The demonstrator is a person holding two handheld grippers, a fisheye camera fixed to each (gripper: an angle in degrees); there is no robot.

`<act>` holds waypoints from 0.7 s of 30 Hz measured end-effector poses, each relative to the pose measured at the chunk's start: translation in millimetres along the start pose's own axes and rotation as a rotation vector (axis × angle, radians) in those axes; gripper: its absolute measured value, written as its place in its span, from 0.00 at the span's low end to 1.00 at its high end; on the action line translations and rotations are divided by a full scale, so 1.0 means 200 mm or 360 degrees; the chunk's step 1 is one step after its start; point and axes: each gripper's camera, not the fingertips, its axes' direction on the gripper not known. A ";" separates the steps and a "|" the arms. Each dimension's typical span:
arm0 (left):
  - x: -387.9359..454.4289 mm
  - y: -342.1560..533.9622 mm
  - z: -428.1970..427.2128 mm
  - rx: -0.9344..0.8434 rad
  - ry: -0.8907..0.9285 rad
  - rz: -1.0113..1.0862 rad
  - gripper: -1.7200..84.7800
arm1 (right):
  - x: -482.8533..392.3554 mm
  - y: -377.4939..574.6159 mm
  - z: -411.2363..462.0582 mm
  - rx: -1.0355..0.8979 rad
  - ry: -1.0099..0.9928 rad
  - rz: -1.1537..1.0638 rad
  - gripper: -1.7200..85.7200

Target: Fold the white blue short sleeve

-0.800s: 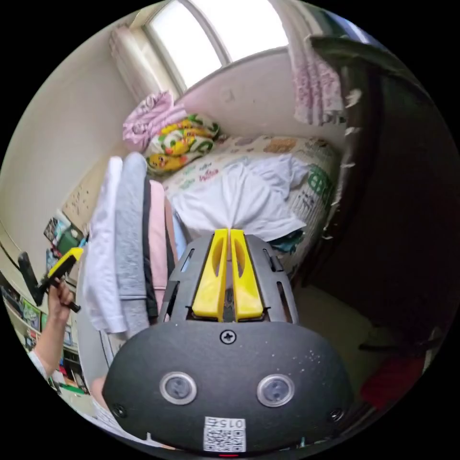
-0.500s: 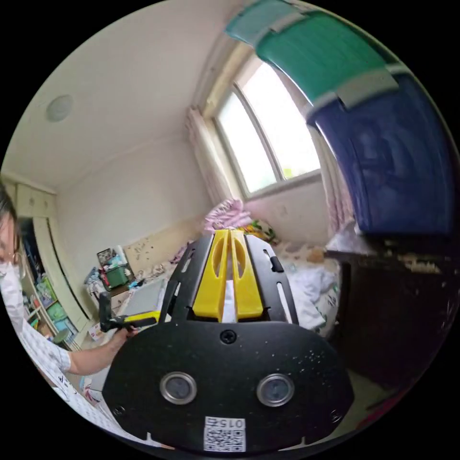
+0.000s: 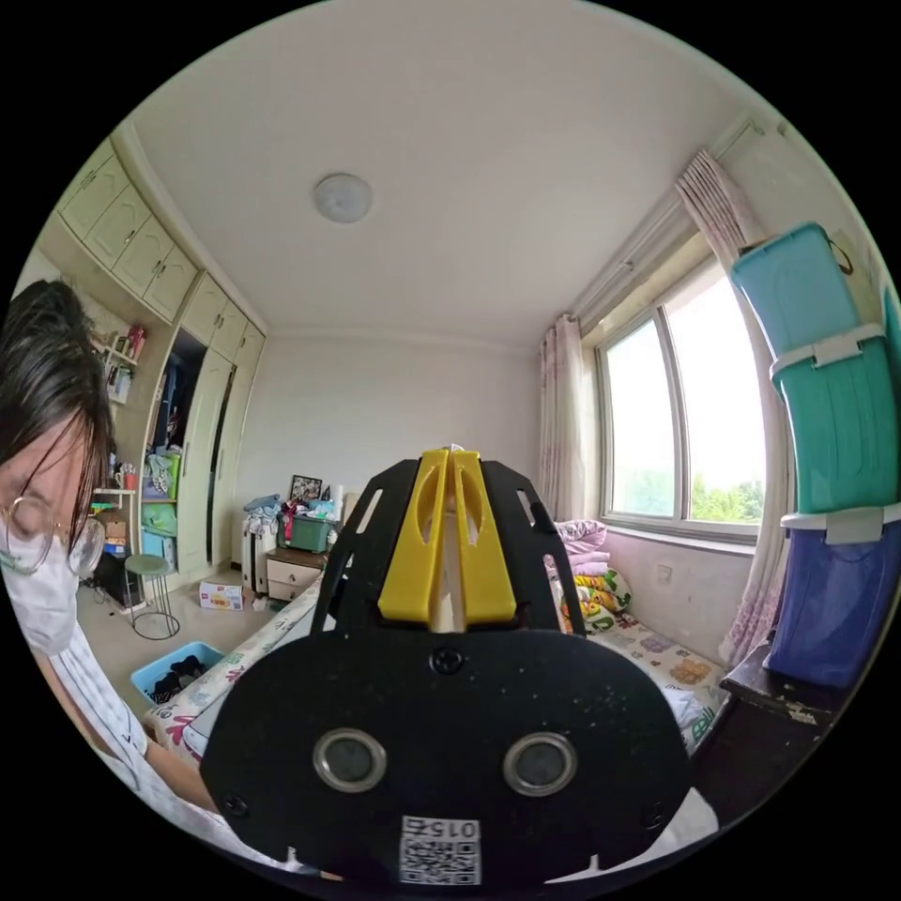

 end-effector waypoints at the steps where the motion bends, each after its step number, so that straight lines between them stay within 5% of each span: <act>1: -0.01 -0.01 -0.09 0.0011 -0.0041 -0.0018 0.02 | -0.08 -0.06 -0.02 0.0027 -0.0032 -0.0020 0.01; 12: 0.20 -0.32 -1.60 0.0493 -0.1286 0.0050 0.01 | -0.54 -0.23 0.14 0.0119 -0.0439 -0.0054 0.01; 16: 0.33 -0.34 -1.81 0.0601 -0.1504 0.0060 0.01 | -0.58 -0.12 0.36 0.0049 -0.0596 0.0009 0.02; 21: 0.38 -0.24 -2.00 0.0616 -0.1610 -0.0021 0.01 | -0.66 0.14 0.78 -0.0443 -0.0707 -0.0083 0.02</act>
